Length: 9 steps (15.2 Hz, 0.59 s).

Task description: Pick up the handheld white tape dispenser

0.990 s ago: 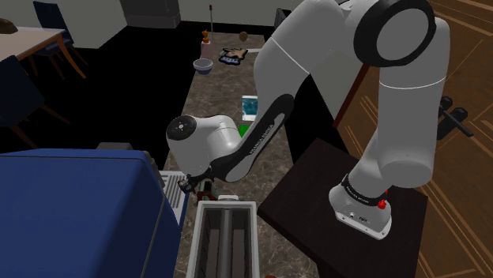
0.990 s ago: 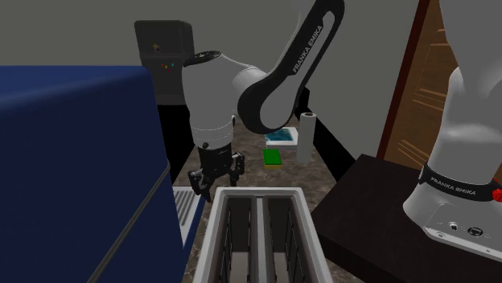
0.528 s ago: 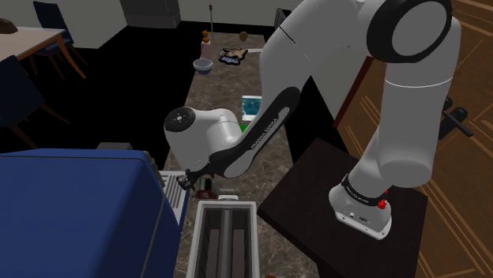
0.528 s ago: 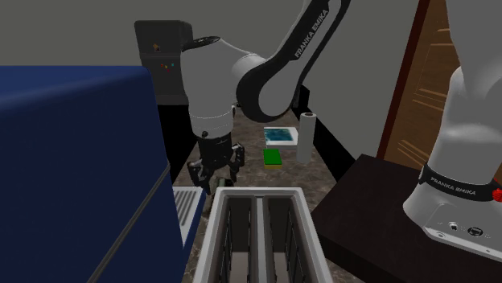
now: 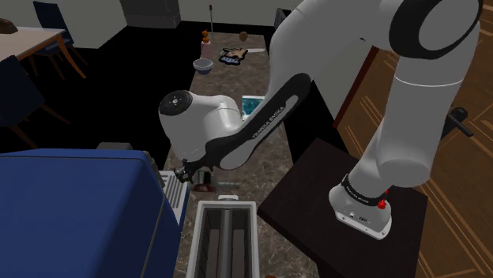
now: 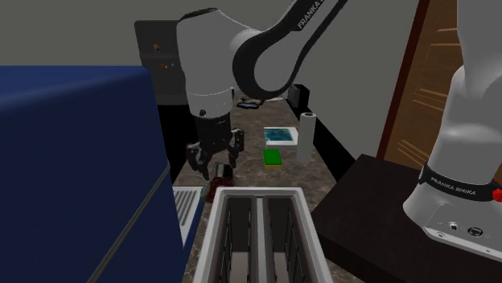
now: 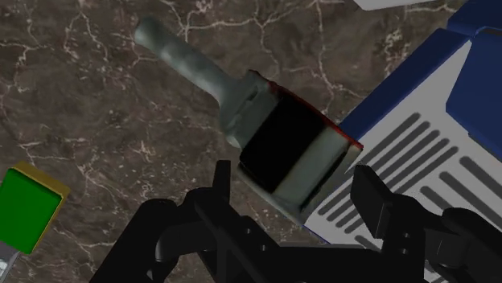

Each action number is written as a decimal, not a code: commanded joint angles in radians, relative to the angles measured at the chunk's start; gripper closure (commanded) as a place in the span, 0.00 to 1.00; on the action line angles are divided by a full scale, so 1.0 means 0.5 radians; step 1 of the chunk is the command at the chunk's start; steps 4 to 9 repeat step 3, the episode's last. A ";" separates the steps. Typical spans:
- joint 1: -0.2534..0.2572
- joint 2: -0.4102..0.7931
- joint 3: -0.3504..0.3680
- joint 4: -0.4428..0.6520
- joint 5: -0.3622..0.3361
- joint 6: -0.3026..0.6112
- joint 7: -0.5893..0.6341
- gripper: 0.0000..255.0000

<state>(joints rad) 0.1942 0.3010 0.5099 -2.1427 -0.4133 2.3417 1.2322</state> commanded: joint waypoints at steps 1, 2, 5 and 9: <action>-0.009 -0.041 0.018 0.007 0.038 -0.039 -0.026 1.00; -0.010 -0.044 0.019 0.007 0.041 -0.042 -0.028 1.00; -0.010 -0.044 0.019 0.007 0.041 -0.042 -0.029 1.00; -0.010 -0.044 0.019 0.007 0.041 -0.042 -0.029 1.00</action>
